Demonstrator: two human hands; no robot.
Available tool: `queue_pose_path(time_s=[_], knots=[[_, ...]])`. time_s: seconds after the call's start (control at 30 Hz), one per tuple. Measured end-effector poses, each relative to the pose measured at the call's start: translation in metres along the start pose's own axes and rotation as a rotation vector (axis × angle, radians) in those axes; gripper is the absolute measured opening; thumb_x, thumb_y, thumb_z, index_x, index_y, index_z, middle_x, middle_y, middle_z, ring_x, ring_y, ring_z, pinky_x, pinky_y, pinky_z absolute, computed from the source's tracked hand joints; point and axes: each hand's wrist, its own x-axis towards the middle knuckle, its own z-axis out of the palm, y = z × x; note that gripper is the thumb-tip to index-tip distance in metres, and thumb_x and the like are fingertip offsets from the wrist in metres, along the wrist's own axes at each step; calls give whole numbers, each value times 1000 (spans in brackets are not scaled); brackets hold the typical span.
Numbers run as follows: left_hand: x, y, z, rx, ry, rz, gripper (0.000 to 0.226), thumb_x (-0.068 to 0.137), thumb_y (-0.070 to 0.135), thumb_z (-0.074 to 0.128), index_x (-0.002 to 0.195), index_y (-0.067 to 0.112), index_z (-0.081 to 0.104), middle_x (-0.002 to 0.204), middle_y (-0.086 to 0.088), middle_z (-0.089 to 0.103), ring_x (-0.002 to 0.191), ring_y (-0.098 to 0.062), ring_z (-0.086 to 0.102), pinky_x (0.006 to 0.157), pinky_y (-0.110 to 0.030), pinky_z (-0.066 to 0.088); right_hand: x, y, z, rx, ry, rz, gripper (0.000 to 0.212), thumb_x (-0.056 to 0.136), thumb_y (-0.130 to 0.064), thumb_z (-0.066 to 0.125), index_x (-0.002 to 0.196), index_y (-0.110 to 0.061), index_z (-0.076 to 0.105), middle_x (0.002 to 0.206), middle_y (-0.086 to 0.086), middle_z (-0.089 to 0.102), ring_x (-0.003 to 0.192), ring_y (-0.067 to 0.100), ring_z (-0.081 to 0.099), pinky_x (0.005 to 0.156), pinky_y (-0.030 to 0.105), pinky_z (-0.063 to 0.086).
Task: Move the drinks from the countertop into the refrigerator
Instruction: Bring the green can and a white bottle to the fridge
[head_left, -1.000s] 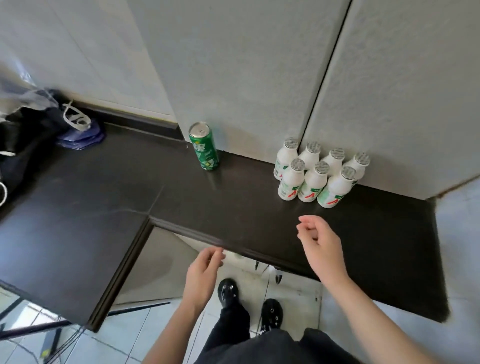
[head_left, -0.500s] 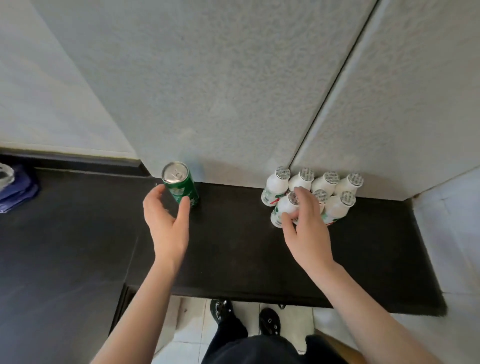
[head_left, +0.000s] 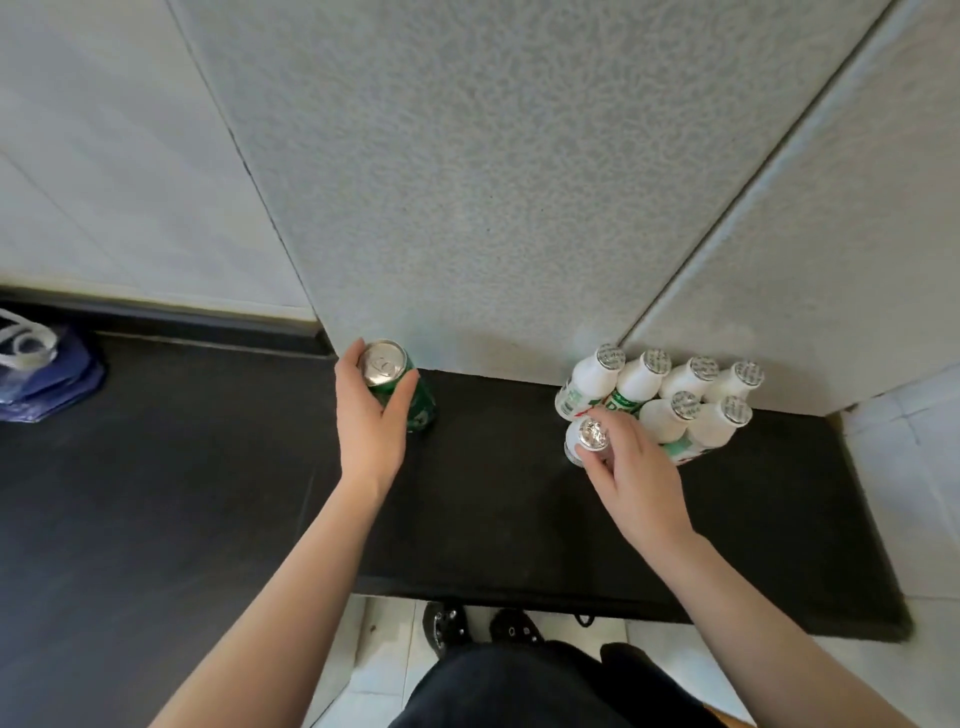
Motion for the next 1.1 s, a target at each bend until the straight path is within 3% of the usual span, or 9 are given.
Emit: queue_pose_path(time_s=[0.07, 0.27, 0.37, 0.5, 0.67, 0.77, 0.87, 0.97, 1.1], knots=[[-15, 3, -11, -41, 47, -3, 63, 87, 23, 66, 140, 23, 32, 134, 7, 47, 122, -7, 48, 103, -24, 39, -1, -1, 0, 71, 7, 2, 39, 89, -28, 60, 123, -10, 55, 114, 1, 61, 100, 14, 59, 78, 23, 48], [-69, 15, -57, -167, 165, 6, 48, 90, 17, 61, 130, 28, 37, 112, 31, 49, 102, 16, 51, 79, 2, 38, 4, -36, -2, 372, 4, -44, 44, 84, -49, 50, 114, -18, 57, 99, -14, 58, 89, 3, 56, 75, 18, 45], [-97, 16, -78, -205, 236, -40, 44, 91, 14, 58, 128, 29, 39, 110, 25, 52, 98, 15, 54, 76, 0, 41, 12, -58, 1, 478, -85, -134, 41, 82, -51, 51, 111, -23, 58, 99, -20, 59, 92, 3, 60, 73, 14, 48], [-146, 11, -95, -269, 352, -165, 42, 91, 14, 57, 122, 38, 42, 106, 31, 55, 96, 8, 58, 81, -21, 51, 16, -84, 8, 572, -215, -273, 36, 80, -48, 55, 110, -28, 57, 103, -21, 59, 97, 5, 63, 76, 22, 55], [-223, 8, -104, -252, 554, -234, 42, 84, 25, 65, 118, 40, 45, 103, 33, 56, 97, 4, 58, 76, -10, 48, 6, -114, 17, 639, -377, -461, 43, 78, -50, 56, 111, -23, 58, 106, -12, 62, 100, 9, 63, 77, 26, 57], [-281, 5, -104, -221, 693, -324, 45, 76, 33, 61, 116, 48, 45, 108, 33, 54, 100, 2, 57, 77, -12, 47, -13, -136, 29, 675, -518, -602, 32, 79, -50, 57, 107, -35, 54, 102, -25, 59, 98, 4, 60, 76, 28, 56], [-343, 2, -96, -213, 926, -424, 46, 76, 35, 61, 115, 53, 44, 111, 33, 54, 101, 2, 57, 80, -18, 47, -45, -162, 49, 712, -695, -719, 25, 81, -48, 60, 104, -41, 53, 101, -25, 59, 95, 3, 59, 76, 26, 53], [-406, -3, -81, -228, 1172, -532, 45, 75, 36, 59, 115, 48, 44, 107, 36, 53, 99, 7, 55, 74, -12, 46, -89, -183, 67, 718, -834, -836, 28, 82, -47, 64, 104, -34, 55, 98, -24, 59, 91, 0, 57, 79, 12, 44], [-477, -3, -70, -238, 1387, -640, 42, 87, 23, 67, 115, 46, 45, 114, 23, 53, 96, 12, 55, 70, -4, 45, -153, -202, 71, 729, -1009, -910, 25, 79, -47, 63, 102, -39, 55, 99, -23, 61, 93, -11, 54, 75, 0, 36]])
